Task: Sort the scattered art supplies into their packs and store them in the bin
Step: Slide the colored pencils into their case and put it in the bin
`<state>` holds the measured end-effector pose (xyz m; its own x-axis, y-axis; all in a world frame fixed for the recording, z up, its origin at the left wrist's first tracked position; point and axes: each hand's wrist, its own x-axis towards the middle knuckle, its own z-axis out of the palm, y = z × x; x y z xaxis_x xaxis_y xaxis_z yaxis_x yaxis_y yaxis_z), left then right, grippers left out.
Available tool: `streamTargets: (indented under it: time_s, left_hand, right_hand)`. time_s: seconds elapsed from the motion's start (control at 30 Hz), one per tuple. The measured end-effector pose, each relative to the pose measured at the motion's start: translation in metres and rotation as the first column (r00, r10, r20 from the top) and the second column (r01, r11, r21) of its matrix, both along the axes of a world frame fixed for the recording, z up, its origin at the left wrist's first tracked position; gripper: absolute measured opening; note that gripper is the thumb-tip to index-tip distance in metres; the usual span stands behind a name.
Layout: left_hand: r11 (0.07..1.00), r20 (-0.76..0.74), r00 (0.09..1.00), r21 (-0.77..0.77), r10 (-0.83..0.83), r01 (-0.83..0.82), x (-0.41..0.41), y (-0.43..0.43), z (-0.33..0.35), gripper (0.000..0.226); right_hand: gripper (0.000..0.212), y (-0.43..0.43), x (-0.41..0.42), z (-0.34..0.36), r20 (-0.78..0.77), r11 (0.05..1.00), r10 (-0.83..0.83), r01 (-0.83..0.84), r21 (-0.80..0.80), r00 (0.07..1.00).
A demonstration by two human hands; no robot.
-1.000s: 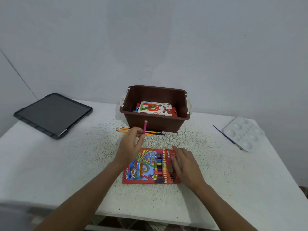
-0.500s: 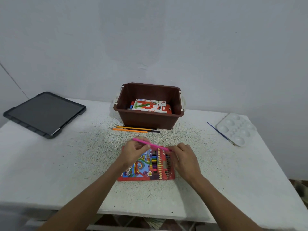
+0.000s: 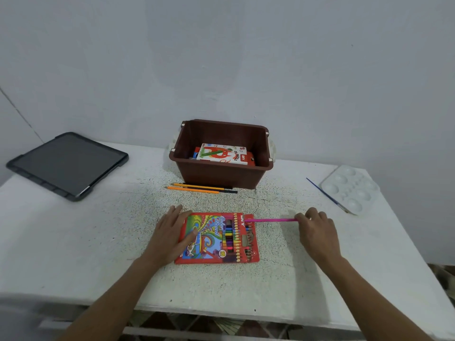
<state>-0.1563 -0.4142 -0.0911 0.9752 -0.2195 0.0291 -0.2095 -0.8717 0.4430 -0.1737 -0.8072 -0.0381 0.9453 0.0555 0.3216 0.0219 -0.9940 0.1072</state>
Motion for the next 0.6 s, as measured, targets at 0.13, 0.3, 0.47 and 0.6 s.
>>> streamTargets:
  time_s: [0.13, 0.3, 0.47, 0.6]
  left_hand:
    - [1.0, 0.032, 0.999, 0.011, -0.005, 0.005, -0.001, 0.0, -0.001, 0.093]
    - [1.0, 0.05, 0.999, -0.015, 0.006, -0.005, -0.001, 0.0, -0.003, 0.086]
    - [1.0, 0.049, 0.999, -0.005, 0.01, -0.01, 0.001, 0.002, -0.006, 0.081]
    - [1.0, 0.05, 0.999, 0.013, 0.015, -0.016, 0.001, 0.003, -0.008, 0.08]
  right_hand:
    - [0.02, 0.013, 0.002, -0.003, -0.001, 0.999, 0.034, -0.034, -0.004, 0.999]
    - [0.021, 0.043, 0.004, -0.015, -0.038, 0.995, 0.065, -0.062, 0.077, 0.997]
    - [0.028, 0.089, 0.002, -0.024, -0.1, 0.974, 0.165, -0.147, 0.17, 0.981]
    - [0.035, 0.107, 0.001, -0.021, -0.111, 0.943, 0.202, -0.162, 0.292, 0.973]
